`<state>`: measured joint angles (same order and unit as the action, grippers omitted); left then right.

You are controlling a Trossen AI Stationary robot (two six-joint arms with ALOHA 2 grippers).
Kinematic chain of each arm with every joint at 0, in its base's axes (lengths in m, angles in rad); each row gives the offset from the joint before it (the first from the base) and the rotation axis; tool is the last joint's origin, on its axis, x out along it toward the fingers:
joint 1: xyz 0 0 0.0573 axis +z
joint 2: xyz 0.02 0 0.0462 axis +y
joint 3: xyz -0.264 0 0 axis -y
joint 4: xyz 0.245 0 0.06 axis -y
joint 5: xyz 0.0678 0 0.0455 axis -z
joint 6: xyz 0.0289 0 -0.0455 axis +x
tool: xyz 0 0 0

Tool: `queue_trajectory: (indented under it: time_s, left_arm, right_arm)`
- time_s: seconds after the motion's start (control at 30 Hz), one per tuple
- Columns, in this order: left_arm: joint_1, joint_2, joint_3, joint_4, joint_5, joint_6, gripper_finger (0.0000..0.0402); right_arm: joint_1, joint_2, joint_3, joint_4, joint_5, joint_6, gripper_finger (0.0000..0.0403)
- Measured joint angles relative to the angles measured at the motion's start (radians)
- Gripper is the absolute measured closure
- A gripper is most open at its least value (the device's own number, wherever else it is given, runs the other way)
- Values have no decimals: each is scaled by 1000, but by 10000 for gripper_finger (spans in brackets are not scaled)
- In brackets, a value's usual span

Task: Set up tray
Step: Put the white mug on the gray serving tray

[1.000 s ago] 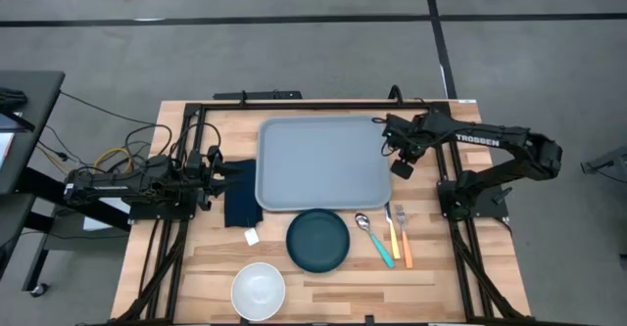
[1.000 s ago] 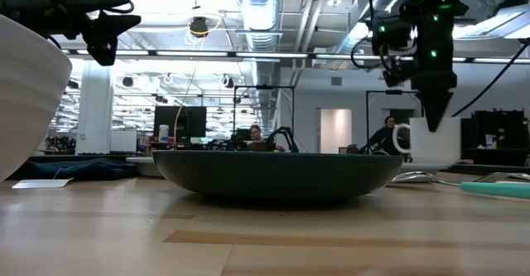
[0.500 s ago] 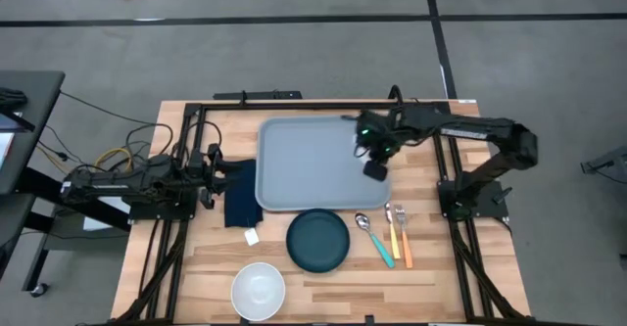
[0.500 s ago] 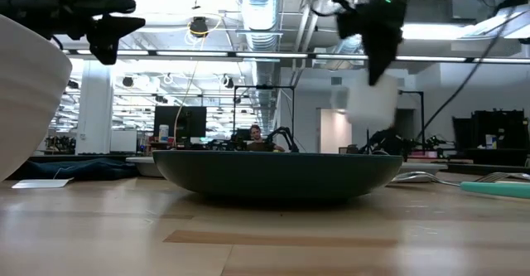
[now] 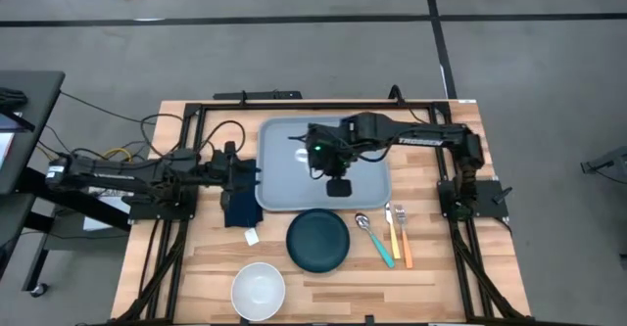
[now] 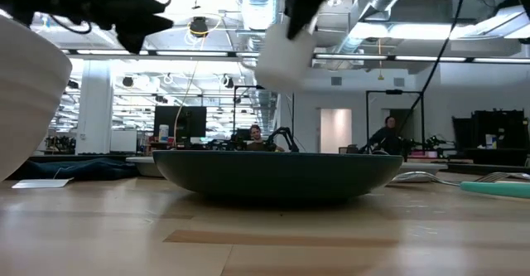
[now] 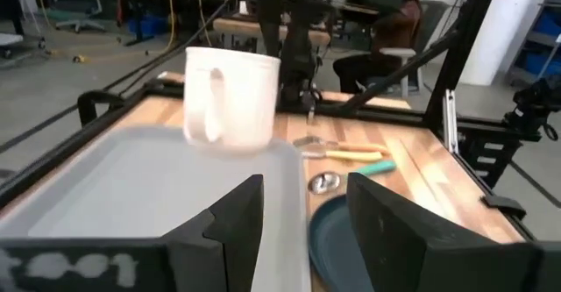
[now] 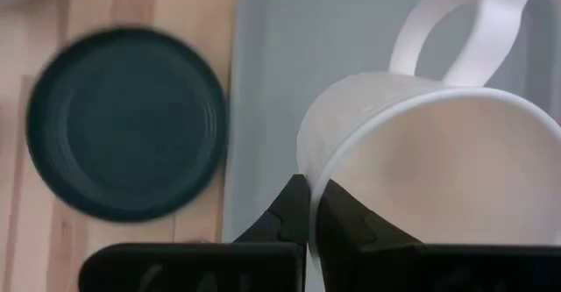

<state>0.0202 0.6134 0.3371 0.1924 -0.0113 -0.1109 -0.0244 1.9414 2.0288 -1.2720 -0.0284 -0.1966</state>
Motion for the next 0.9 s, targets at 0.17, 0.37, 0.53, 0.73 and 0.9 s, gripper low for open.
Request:
queue_trajectory:
  time_s: [0.17, 0.37, 0.53, 0.73, 0.9]
  left_arm:
    - [0, 111, 23, 99, 1, 31, 247]
    - [1, 220, 75, 122, -25, 50, 247]
    - [1, 303, 124, 131, -29, 66, 247]
    - [1, 404, 179, 168, -15, 85, 247]
    - [1, 476, 219, 165, -28, 89, 247]
  right_arm:
    - [49, 66, 131, -30, 0, -49, 402]
    - [84, 77, 170, -39, -1, -55, 402]
    - [97, 76, 169, -30, 0, -48, 402]
    - [97, 76, 169, -24, 0, -48, 402]
    - [97, 76, 169, -19, 0, -46, 401]
